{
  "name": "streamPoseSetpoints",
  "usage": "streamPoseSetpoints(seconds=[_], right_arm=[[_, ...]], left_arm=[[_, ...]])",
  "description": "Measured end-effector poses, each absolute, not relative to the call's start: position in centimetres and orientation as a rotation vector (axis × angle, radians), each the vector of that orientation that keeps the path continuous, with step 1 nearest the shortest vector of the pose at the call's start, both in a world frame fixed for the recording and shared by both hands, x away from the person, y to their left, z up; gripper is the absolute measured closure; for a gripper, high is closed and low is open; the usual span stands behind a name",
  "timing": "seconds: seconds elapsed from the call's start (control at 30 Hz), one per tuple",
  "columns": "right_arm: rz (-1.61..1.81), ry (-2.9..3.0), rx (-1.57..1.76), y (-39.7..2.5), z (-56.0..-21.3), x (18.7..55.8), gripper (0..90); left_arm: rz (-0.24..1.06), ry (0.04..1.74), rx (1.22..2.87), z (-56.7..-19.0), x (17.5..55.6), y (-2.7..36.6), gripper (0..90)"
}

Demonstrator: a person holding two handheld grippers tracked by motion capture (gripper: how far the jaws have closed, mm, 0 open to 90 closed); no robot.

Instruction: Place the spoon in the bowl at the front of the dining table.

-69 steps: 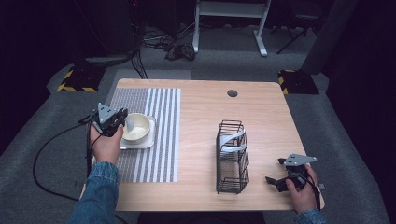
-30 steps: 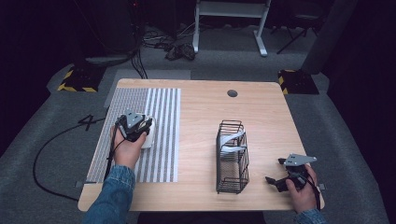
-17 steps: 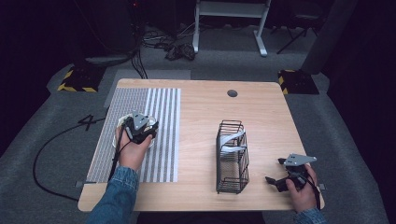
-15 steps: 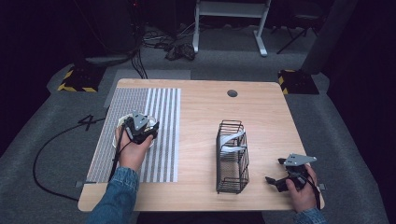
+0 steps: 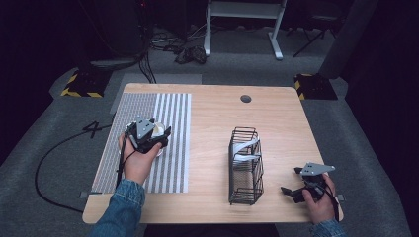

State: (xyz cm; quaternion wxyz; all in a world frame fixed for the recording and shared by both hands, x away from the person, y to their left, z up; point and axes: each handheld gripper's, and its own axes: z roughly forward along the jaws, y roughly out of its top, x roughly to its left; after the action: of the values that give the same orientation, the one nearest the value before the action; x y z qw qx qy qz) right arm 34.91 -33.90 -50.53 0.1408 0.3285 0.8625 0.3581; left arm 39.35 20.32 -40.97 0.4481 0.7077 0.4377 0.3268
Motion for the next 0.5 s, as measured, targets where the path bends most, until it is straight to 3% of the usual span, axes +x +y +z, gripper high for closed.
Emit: streamPoseSetpoints(seconds=[0.5], right_arm=[[1.034,2.492,0.948,-33.9,-50.5,34.9,0.4]], left_arm=[[0.784,1.046,1.750,-38.6,35.6,21.0,32.1]])
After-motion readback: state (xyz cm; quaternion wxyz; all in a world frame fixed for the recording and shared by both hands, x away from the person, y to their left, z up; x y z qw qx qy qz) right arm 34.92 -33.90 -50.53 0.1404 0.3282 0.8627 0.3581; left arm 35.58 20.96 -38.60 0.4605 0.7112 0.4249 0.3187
